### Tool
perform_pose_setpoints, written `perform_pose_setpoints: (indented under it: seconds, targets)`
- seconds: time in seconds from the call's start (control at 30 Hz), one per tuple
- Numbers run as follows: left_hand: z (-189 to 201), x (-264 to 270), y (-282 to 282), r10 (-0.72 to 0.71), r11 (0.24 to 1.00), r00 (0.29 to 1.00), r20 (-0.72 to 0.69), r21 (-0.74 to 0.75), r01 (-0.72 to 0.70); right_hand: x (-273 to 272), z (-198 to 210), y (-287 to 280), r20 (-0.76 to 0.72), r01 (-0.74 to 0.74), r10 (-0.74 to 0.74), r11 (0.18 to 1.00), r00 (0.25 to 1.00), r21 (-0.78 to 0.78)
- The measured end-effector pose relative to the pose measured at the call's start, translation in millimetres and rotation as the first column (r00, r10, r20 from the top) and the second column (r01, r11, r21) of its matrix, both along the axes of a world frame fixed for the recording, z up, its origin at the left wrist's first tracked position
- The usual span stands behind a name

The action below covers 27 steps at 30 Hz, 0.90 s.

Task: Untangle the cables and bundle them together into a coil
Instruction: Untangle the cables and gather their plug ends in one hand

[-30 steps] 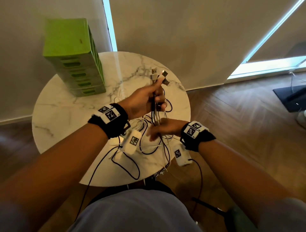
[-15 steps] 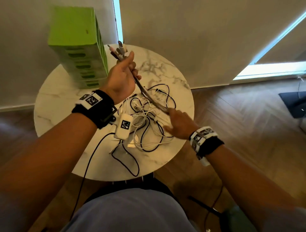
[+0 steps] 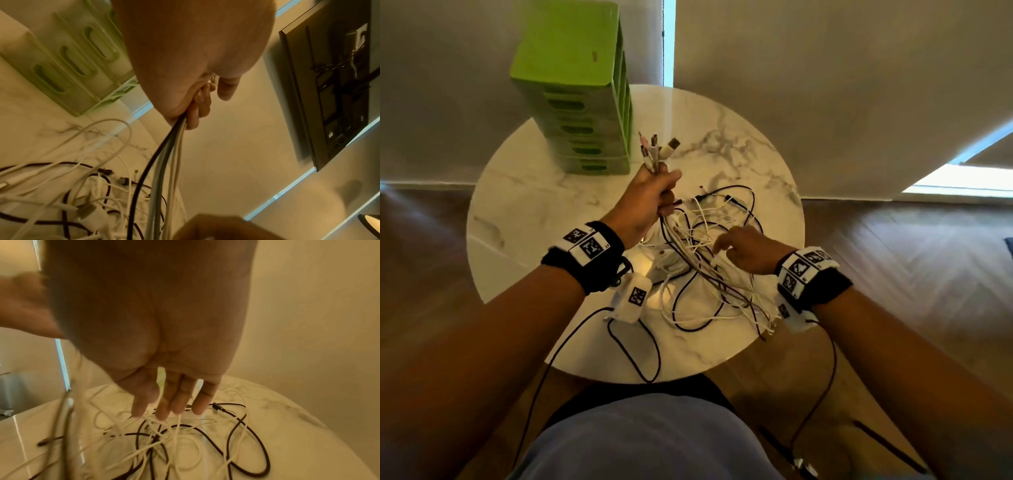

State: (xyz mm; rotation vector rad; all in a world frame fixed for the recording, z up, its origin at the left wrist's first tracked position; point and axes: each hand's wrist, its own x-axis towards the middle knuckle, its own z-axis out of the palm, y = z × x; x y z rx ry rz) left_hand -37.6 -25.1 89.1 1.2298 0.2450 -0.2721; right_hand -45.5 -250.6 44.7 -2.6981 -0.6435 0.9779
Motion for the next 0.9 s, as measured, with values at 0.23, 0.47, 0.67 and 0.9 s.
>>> perform_pose_setpoints:
  seconds: [0.23,0.47,0.67,0.9]
  targets:
    - [-7.1,-4.7,-0.1,0.053,0.999,0.998,-0.025,-0.007,-0.053,49.7,-29.4,28.3,-0.05,-0.119,0.112,0.979,0.992,-0.166]
    - [-15.4,-7.0,4.1,0.093,0.995,0.995,-0.04,0.026,-0.092,77.3,-24.9,37.2,0.134,-0.127,0.104,0.976,0.985,0.177]
    - [-13.9,-8.5,7.0,0.097,0.995,0.995,-0.029,0.003,-0.097,110.8,10.6,32.8,0.471,-0.249,0.021,0.868,0.882,0.429]
    - [-17.5,-2.7,-0.5,0.315,0.932,0.947,-0.065,-0.168,-0.321,99.4,43.2,38.0,0.191,0.073,-0.329,0.646,0.925,0.76]
